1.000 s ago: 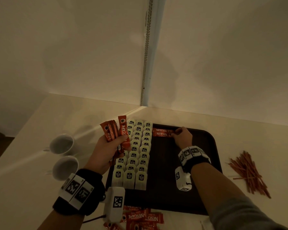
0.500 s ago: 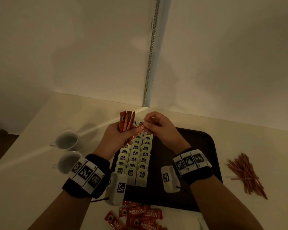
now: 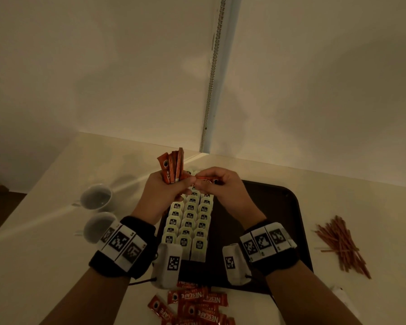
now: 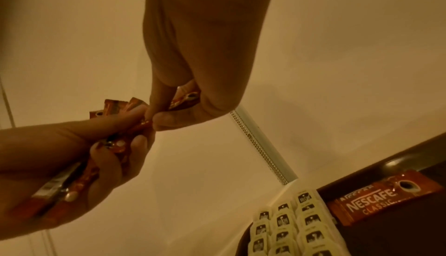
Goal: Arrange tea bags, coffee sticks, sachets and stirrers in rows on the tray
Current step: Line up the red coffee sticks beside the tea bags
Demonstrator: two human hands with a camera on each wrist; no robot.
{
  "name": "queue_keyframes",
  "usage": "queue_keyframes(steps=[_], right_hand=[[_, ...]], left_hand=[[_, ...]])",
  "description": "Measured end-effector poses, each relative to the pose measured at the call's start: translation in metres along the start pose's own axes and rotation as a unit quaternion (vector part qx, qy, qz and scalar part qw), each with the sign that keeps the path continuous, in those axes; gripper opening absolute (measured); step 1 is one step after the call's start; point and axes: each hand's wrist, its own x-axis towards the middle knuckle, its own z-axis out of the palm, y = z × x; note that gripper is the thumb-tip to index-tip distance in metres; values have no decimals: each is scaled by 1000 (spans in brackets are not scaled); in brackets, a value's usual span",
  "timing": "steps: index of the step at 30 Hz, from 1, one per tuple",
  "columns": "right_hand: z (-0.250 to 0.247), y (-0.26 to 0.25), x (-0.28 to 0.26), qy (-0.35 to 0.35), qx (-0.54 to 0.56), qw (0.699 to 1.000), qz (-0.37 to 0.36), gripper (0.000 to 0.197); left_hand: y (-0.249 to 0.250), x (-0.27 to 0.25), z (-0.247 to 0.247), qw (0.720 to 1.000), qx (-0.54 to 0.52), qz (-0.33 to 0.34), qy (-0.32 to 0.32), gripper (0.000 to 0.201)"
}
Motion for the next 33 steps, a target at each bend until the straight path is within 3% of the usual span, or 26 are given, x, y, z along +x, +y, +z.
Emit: queue_keyframes(steps=[5,10,18,24,28,33], right_hand=[[-1,-8,-1,-14,-16,1000,1,10],[-18,-15,1,3,17,998,56,12],[-31,-17,2,-9,-53,997,56,15],[-58,-6,11,48,-91,993,51,13],[-98,32,27,153,-184,967,83,13],[-121,87,26,154,-321,922,148,12]], left_hand=[[4,-2,0,1000,-1,13,-13,9],[4,1,-3,998,-56,-10,37,9],[2,2,0,996,-76,-40,35,6],[-5,2,-5,987,-106,-122,6,10],[-8,4,-10,973,-167,-160,8,9],[-12,5,-13,972,-163,-167,-1,18]])
